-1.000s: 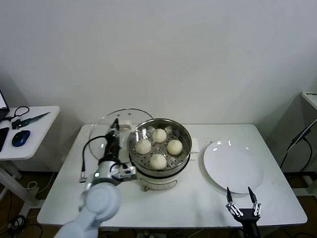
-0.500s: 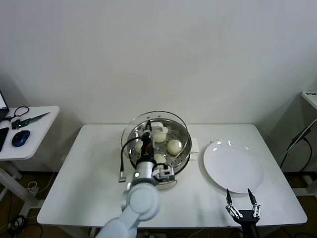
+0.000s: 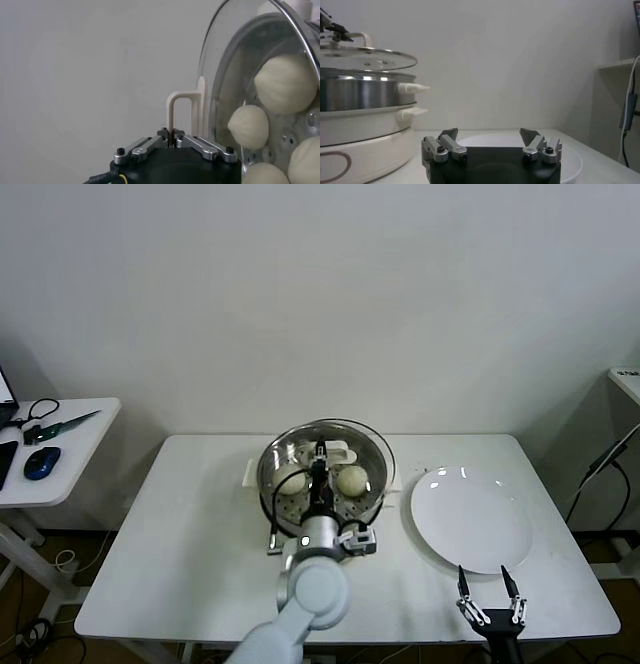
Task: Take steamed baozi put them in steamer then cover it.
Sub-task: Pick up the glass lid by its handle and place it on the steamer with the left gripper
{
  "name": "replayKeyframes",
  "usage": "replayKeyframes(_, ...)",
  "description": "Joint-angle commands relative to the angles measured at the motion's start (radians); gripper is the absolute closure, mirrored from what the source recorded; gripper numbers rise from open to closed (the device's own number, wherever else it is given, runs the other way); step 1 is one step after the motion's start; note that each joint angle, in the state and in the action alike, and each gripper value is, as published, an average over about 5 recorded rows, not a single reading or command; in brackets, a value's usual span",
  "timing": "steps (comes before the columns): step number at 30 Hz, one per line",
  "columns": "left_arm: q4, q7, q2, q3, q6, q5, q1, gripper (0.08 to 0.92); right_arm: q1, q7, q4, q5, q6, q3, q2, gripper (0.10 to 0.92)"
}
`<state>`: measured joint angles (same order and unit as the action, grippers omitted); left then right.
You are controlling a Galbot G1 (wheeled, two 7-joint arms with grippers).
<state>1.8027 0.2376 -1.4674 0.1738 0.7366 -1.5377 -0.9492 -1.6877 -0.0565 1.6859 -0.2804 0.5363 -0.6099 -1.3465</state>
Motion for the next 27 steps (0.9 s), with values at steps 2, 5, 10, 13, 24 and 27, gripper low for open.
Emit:
replayKeyframes(2,-0.036,-0.008,-0.035,0.022,0.008,-0.023,0.002,0.861,-0.002,0.000,0.001,0.001,0.003,-0.004,0.000,0.203)
replayKeyframes(5,-0.045,-0.012,-0.031,0.018,0.006,-0.025,0.003,0.861,-0.002,0.000,0.001,0.001,0.004,-0.005,0.001,0.203)
replayKeyframes(10,-0.055,-0.011,-0.021,0.012,0.005,-0.022,0.008,0.861,-0.002,-0.001,0.000,0.000,0.008,-0.005,0.000,0.203)
replayKeyframes(13,-0.058,-0.009,-0.011,0.007,0.004,-0.021,0.010,0.861,-0.002,-0.003,0.001,0.002,0.009,-0.003,-0.002,0.203)
replayKeyframes(24,-0.058,-0.010,0.024,-0.006,0.003,-0.009,0.008,0.861,-0.005,-0.005,0.004,0.005,0.012,-0.003,-0.006,0.203)
replayKeyframes(27,-0.057,-0.012,0.030,-0.006,0.004,0.002,0.009,0.861,-0.008,-0.006,0.005,0.006,0.014,-0.003,-0.006,0.203)
